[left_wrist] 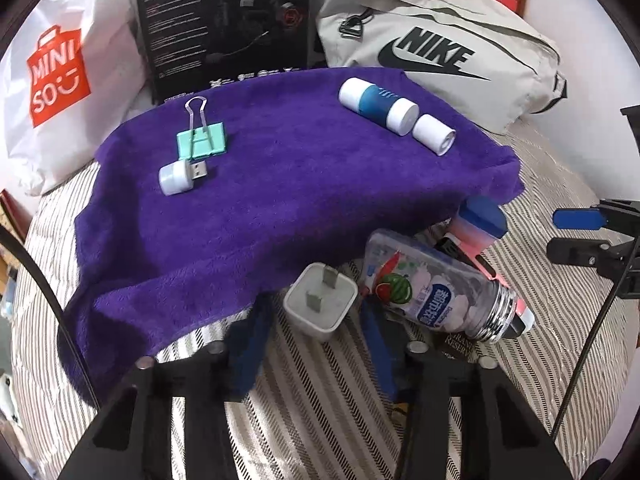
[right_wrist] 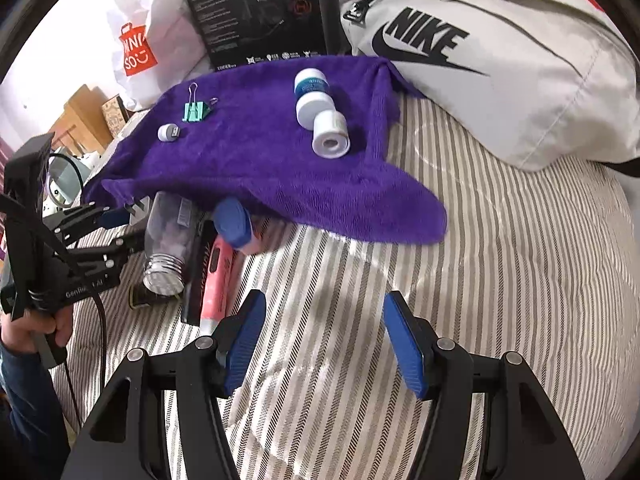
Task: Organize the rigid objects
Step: 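Grasp the white charger plug with the left gripper while the right approaches the pink pen, then grasp the blue round cap with the right gripper while the left lifts the charger plug, then carry the blue cap onto the towel with the right gripper while the left places the charger plug there, then grasp the black-gold Grand Reserve box with the left gripper while the right grasps the pink pen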
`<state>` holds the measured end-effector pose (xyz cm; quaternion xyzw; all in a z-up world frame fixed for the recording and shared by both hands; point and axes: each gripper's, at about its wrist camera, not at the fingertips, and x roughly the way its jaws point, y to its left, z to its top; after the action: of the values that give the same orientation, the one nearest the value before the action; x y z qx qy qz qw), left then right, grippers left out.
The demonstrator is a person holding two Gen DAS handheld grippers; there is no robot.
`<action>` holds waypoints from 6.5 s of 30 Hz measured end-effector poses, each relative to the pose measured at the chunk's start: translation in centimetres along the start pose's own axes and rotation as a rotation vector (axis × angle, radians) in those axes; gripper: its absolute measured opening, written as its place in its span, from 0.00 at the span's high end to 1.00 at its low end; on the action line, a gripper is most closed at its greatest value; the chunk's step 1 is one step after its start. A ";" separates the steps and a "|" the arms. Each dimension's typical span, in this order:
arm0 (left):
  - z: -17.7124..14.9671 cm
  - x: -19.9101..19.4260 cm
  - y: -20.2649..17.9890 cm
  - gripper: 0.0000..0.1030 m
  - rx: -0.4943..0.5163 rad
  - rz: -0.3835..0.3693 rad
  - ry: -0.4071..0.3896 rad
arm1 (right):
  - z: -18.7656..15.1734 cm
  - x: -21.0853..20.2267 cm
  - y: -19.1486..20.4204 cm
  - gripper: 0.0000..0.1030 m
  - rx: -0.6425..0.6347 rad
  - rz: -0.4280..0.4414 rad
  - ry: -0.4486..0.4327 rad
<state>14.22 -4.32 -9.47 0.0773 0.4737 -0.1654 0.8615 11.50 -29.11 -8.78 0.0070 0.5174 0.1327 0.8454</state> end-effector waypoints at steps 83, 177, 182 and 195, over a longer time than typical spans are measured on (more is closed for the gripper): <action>1.9 -4.5 6.0 0.71 -0.133 0.026 -0.060 | 8.5 1.0 2.2 0.78 -0.108 0.089 -0.053; -5.2 -4.4 -2.5 0.75 0.152 -0.091 0.055 | -4.0 -1.0 0.7 0.31 -0.031 0.023 0.063; -6.2 -4.7 -2.3 0.72 0.145 -0.040 0.051 | -3.0 0.1 2.0 0.31 -0.059 0.050 0.065; -6.2 -4.4 -2.7 0.74 0.121 -0.026 0.046 | 0.5 3.0 5.3 0.49 -0.160 0.015 0.032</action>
<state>6.19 -4.14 -9.06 0.1268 0.4836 -0.2031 0.8419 12.10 -23.23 -10.33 -0.0588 0.5187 0.1800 0.8337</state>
